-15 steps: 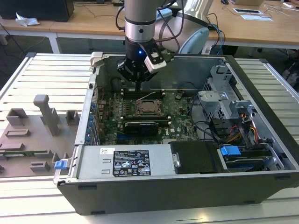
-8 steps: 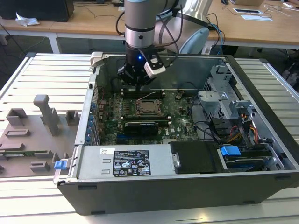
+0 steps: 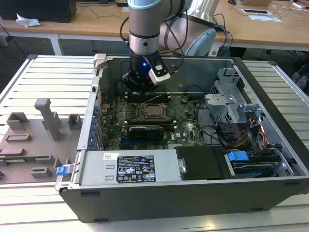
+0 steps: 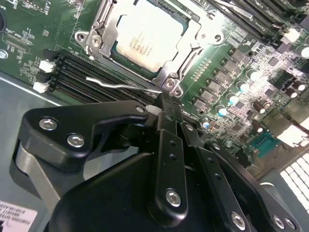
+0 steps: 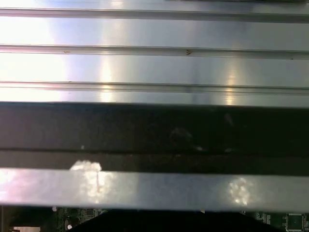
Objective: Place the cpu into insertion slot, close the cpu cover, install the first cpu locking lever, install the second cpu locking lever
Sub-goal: 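Install the first cpu locking lever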
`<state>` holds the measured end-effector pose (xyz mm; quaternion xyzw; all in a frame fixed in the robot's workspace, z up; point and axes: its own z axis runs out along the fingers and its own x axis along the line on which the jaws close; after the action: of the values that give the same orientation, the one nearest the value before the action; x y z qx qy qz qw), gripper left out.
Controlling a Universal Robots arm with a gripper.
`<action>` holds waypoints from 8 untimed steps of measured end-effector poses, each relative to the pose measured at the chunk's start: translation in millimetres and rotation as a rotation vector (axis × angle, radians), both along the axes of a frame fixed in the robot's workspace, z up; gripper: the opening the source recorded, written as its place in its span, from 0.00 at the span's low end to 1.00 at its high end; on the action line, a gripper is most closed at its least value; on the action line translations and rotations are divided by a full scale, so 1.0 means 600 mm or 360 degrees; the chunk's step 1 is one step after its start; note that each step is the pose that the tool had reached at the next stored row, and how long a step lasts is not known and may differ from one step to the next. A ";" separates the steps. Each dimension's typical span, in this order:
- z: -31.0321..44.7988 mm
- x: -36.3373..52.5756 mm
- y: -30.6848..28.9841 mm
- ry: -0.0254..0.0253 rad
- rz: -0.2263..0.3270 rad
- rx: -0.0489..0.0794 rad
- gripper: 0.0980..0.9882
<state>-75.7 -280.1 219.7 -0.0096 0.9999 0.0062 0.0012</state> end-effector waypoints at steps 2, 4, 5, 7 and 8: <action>-0.002 0.000 -0.0001 0.00003 0.0000 0.0006 0.01; -0.004 0.001 -0.0001 0.00003 0.0000 0.0016 0.01; -0.005 0.003 0.0002 0.00002 0.0000 0.0020 0.01; -0.006 0.008 0.0009 0.00002 0.0000 0.0025 0.01; -0.007 0.010 0.0011 0.00001 0.0000 0.0027 0.01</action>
<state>-69.9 -279.5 215.8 -0.0096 0.9998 0.0148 0.0012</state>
